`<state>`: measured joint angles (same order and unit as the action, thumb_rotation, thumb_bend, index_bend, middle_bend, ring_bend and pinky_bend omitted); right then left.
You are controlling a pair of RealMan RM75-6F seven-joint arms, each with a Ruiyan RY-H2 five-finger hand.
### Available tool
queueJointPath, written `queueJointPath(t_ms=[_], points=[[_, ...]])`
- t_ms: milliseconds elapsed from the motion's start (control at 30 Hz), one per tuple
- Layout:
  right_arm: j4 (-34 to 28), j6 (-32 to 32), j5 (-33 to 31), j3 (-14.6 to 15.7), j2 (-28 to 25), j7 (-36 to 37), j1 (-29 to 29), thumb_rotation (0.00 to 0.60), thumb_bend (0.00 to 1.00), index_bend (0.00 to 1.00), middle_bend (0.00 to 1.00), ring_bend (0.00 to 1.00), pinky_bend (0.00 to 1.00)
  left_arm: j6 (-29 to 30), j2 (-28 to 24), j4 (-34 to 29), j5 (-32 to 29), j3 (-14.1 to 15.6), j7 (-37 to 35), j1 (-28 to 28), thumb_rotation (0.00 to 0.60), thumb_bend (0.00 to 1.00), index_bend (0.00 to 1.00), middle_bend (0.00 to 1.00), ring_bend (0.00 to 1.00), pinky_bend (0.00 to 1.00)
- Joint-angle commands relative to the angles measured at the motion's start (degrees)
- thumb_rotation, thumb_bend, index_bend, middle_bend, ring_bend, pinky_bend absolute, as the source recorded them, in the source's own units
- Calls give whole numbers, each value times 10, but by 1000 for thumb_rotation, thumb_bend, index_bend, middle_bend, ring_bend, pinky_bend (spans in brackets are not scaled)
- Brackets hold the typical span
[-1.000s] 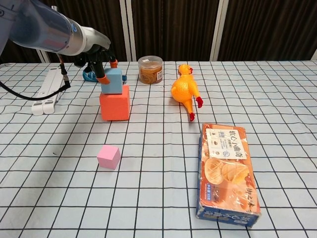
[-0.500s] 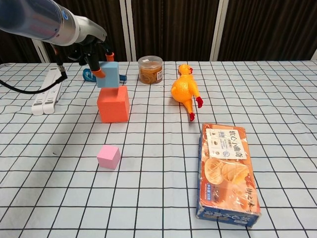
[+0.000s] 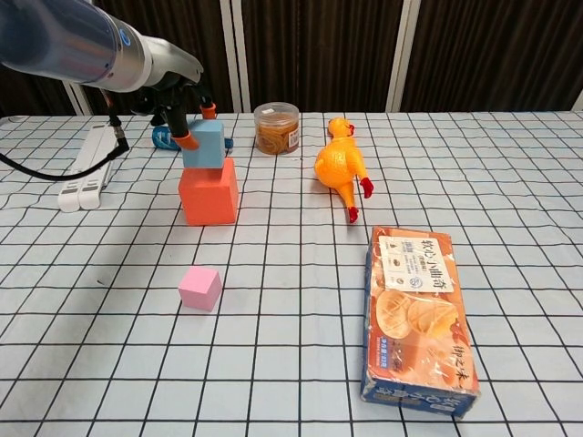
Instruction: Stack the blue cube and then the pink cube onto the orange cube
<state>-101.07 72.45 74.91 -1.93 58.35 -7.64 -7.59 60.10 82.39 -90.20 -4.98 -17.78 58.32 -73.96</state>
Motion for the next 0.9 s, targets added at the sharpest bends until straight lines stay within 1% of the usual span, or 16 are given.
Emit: queueJointPath(t_ms=[33,600,900], points=[[0,0,0,0,0,1,0,600,128,53,91,187,244,2,1,1,0,1,-1,-1,600,403,311,906,730,821],[-1,1,0,0,0,0,0,600,129,54,91,187,244,-1,7,7,-1,9,-2,1,600,403,304,906,730,821],[-1,0,-2,0,-1,0,0,600,128,54,91,187,244,-3,13,13,1,11,-1,0,600,403,281,904,729,820]])
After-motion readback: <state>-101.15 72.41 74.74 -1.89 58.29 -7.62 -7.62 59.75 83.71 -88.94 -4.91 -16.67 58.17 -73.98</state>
